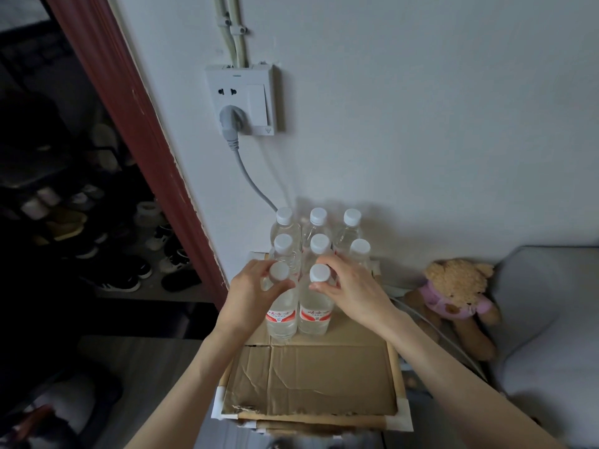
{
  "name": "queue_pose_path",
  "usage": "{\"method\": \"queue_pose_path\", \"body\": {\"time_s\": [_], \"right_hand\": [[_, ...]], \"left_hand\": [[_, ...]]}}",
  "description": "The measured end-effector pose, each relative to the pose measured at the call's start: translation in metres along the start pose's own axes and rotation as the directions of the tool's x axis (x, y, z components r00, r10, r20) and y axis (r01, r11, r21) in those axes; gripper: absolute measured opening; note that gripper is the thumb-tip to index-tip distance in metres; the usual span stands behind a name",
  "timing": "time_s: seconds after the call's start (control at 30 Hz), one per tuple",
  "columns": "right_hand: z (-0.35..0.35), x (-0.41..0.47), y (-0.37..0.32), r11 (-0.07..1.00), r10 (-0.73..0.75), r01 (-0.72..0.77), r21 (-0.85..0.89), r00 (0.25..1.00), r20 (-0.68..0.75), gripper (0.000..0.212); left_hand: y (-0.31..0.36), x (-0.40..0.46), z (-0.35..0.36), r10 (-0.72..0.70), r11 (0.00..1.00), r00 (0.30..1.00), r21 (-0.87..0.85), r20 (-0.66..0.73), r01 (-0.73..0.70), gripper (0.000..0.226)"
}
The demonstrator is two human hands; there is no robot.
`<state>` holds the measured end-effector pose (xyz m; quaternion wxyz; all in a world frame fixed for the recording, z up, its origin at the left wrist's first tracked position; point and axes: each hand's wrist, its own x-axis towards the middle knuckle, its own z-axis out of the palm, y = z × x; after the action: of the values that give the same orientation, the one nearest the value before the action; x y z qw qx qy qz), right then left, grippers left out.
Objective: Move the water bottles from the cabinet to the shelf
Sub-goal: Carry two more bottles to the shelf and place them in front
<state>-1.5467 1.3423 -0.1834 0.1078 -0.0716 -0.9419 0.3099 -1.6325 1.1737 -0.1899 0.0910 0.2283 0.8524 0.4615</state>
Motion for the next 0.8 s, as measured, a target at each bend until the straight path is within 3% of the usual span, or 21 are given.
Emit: {"method": "queue_pose_path", "body": {"time_s": [0.17, 0.27, 0.37, 0.47, 0.6, 0.67, 0.8], "right_hand": [[0.008, -0.009, 0.004, 0.996, 0.058, -0.052, 0.070, 0.994, -0.092, 0.046], [0.020, -0.026, 0.010, 0.938, 0.145, -0.098, 0.333, 0.982, -0.118, 0.060], [0.037, -0.046, 0.022, 0.880, 0.206, -0.118, 0.459, 0.967, -0.148, 0.059], [0.060, -0.062, 0.035, 0.818, 0.337, -0.281, 0.501, 0.941, -0.022, 0.066], [0.090, -0.064, 0.052, 0.684, 0.511, -0.574, 0.450, 0.817, 0.265, 0.085], [0.097, -0.058, 0.052, 0.644, 0.528, -0.615, 0.455, 0.788, 0.317, 0.090], [0.100, -0.046, 0.048, 0.616, 0.497, -0.584, 0.529, 0.809, 0.314, 0.079]], "left_hand": [[-0.015, -0.008, 0.003, -0.048, 0.997, 0.998, -0.063, -0.049, 0.045, 0.050], [-0.034, -0.020, 0.004, -0.146, 0.964, 0.989, -0.224, -0.008, 0.141, 0.044], [-0.046, -0.027, 0.003, -0.113, 0.939, 0.993, -0.324, 0.028, 0.116, 0.041], [-0.053, -0.030, 0.005, -0.085, 0.906, 0.993, -0.410, 0.080, 0.110, 0.053], [-0.074, -0.040, 0.022, -0.111, 0.885, 0.984, -0.435, 0.141, 0.163, 0.073], [-0.083, -0.044, 0.033, -0.140, 0.889, 0.980, -0.418, 0.142, 0.187, 0.076], [-0.094, -0.047, 0.056, -0.233, 0.860, 0.963, -0.434, 0.137, 0.270, 0.065]]}}
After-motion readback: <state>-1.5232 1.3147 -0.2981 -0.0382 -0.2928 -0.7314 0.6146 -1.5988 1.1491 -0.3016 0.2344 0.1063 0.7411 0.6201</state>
